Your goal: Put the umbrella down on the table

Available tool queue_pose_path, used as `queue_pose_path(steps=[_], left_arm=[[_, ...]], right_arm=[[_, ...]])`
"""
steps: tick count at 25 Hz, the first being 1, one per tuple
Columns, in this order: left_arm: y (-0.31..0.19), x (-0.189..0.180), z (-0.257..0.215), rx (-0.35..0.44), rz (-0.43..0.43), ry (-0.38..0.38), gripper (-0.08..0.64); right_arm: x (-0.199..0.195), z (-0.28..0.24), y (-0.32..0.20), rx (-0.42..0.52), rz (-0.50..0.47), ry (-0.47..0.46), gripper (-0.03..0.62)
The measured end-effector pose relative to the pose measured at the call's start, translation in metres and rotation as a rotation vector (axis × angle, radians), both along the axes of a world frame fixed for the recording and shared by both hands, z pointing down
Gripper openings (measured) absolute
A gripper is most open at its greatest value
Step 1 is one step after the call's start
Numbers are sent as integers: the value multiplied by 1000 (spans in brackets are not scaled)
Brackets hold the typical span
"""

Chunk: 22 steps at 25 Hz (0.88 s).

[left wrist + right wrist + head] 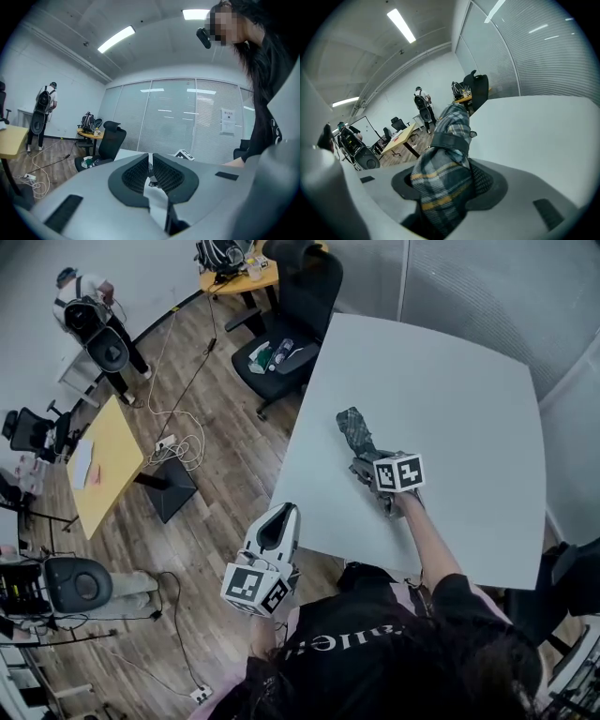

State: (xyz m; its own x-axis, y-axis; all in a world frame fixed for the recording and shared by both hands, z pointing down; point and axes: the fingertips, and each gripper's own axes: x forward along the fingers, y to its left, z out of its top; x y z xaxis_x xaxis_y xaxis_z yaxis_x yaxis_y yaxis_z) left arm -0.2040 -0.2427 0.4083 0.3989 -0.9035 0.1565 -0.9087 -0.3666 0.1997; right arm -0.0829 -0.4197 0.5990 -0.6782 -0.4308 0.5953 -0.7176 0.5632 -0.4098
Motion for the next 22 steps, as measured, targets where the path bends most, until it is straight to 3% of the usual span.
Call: queue_pose_path(steps=[12,22], left_arm=[[-33,4,13,-52,-40,-26,29],[-37,15,19,-83,-25,-38,29]], right_arm=[[9,86,-84,-87,-1,163,224],[18,113,-89,-96,12,212,232]])
